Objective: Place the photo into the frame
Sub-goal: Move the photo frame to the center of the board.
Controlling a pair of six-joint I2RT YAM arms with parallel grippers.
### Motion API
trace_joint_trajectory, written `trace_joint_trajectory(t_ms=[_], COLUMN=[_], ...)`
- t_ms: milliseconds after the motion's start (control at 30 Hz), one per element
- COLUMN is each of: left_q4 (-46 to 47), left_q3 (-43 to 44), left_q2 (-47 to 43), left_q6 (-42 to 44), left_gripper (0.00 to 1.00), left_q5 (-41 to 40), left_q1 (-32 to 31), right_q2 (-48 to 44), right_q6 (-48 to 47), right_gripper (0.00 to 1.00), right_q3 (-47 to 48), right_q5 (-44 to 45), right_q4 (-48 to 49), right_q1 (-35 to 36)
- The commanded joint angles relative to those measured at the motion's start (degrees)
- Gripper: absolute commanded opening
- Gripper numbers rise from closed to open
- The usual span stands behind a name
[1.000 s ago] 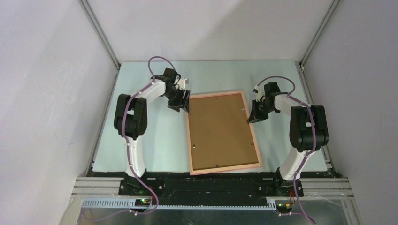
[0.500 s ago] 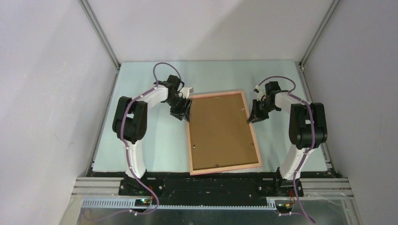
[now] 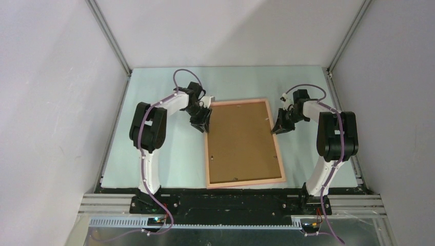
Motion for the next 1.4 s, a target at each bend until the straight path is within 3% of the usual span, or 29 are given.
trace_joint_trajectory(t_ms=[0, 467, 733, 833, 967, 1200, 1367], left_q4=[2.4, 2.4, 2.4, 2.5, 2.5, 2.5, 2.5], left_q3=[3.8, 17.9, 23.0, 21.3, 16.6, 2.5, -3.6], left_q2=[1.8, 9.7, 11.8, 9.2, 4.3, -5.9, -9.3], left_q6=[0.5, -3.8, -5.1, -4.5, -3.4, 0.4, 1.9], left_gripper=[0.30, 0.26, 0.39, 0.54, 0.65, 0.80, 0.83], left_q5=[-0.1, -5.9, -7.8, -7.4, -5.4, -2.9, -4.8], left_q1=[-0.1, 1.6, 3.3, 3.5, 3.4, 2.3, -0.4], right_q2=[1.6, 1.6, 3.8, 3.6, 3.6, 3.5, 3.3], right_q6=[2.7, 1.4, 2.2, 2.3, 2.3, 2.7, 2.5], right_gripper=[0.00, 0.00, 0.00, 0.00, 0.00, 0.00, 0.00], right_q3=[1.1, 4.4, 7.1, 7.1, 7.1, 7.0, 7.0], right_q5=[-1.9, 0.9, 1.0, 0.9, 0.9, 0.6, 0.8], right_q4=[0.9, 0.5, 0.7, 0.7, 0.6, 1.0, 1.5], right_q1=[-0.1, 0.9, 1.2, 1.4, 1.5, 1.5, 1.6])
